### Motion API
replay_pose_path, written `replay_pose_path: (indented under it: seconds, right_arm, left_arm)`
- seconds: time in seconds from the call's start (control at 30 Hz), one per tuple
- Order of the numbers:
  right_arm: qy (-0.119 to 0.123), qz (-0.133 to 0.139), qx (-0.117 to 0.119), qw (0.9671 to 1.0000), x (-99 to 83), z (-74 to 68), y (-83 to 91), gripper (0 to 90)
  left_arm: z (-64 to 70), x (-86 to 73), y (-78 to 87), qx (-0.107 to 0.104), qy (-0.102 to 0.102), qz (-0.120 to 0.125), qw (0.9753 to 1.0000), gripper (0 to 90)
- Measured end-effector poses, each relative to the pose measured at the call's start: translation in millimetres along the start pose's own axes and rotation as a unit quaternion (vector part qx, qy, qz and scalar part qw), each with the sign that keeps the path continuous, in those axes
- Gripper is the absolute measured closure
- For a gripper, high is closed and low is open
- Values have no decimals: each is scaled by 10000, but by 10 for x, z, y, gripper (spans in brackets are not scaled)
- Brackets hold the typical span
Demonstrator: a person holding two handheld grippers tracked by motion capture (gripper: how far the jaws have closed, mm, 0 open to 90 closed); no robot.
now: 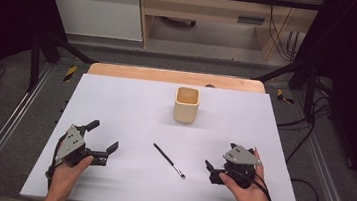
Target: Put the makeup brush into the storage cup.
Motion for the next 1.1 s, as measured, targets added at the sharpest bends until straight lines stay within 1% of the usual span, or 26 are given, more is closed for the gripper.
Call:
replay_pose_path:
  seconds: [0.1, 0.13, 0.17, 0.23, 0.27, 0.3, 0.33, 0.37, 0.4, 0.43, 0.47, 0.5, 0.53, 0.63, 0.7, 0.73, 0.83, 0.9, 0.97, 1.03, 1.07, 1.1]
  right_arm:
    - [119, -151, 227, 9996, 109, -67, -11, 47]
    - [178, -231, 355, 9989, 175, -114, -35, 46]
    - [178, -231, 355, 9989, 175, -114, -35, 46]
    - [212, -313, 514, 9980, 236, -156, -70, 48]
    - [191, -437, 693, 9965, 284, -186, -111, 51]
    - [191, -437, 693, 9965, 284, -186, -111, 51]
    - [221, -507, 734, 9958, 304, -197, -137, 52]
    - [294, -626, 809, 9943, 344, -217, -196, 53]
    - [293, -675, 859, 9936, 364, -231, -223, 53]
    - [293, -675, 859, 9936, 364, -231, -223, 53]
    - [286, -698, 902, 9931, 385, -245, -254, 53]
    - [279, -755, 997, 9918, 427, -276, -307, 52]
    - [307, -791, 1025, 9911, 447, -287, -330, 52]
    - [285, -815, 1083, 9904, 487, -310, -374, 52]
    - [287, -850, 1174, 9890, 517, -331, -413, 52]
    - [313, -922, 1193, 9881, 528, -336, -432, 52]
    - [298, -962, 1236, 9872, 551, -353, -478, 51]
    - [304, -988, 1310, 9860, 564, -369, -509, 51]
    - [316, -1072, 1350, 9845, 581, -399, -538, 52]
    - [338, -1096, 1382, 9837, 594, -425, -570, 53]
    - [395, -1119, 1400, 9830, 594, -428, -582, 55]
    - [375, -1146, 1434, 9823, 600, -450, -600, 55]
  left_arm:
    - [-4, 4, 8, 4, -7, -9, 10000, 15]
    - [-5, 6, 12, 7, -11, -7, 10000, 14]
    - [-4, 8, 14, 12, -16, -2, 10000, 14]
    - [-3, 9, 15, 1, -4, 3, 10000, 14]
    - [-3, 9, 14, 0, -6, 4, 10000, 15]
    - [-1, 8, 13, -6, -8, -2, 10000, 15]
    - [0, 7, 13, -10, -5, -4, 10000, 14]
    - [2, 9, 10, -11, -3, 15, 10000, 15]
    - [5, 10, 9, -12, 17, 30, 10000, 14]
    - [5, 10, 9, -9, 15, 28, 10000, 14]
    - [2, 6, 14, -5, 1, -6, 10000, 15]
    - [4, 8, 10, -8, -1, 12, 10000, 14]
    - [6, 8, 9, -9, -3, 11, 10000, 15]
    - [13, 10, 9, -22, 16, 27, 10000, 15]
    - [7, 10, 9, -15, 17, 28, 10000, 14]
    - [2, 9, 10, -12, 1, 14, 10000, 14]
    - [0, 7, 12, -15, 0, -3, 10000, 14]
    - [1, 7, 13, -14, -2, -3, 10000, 14]
    - [-1, 8, 12, -11, -19, -8, 10000, 14]
    - [-1, 11, 9, -16, -13, 14, 10000, 15]
    - [-1, 11, 9, -16, -15, 12, 10000, 15]
    - [-2, 11, 9, -13, -17, 9, 10000, 14]
Point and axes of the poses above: each handheld gripper's, and its own axes: y roughly backward along the jaws, x roughly out of its top, z roughly to its right, the point moved 5 cm from there along -y, roughly forward along the jaws, and after that the axes turned 15 degrees about y, right-handed, at the moved point
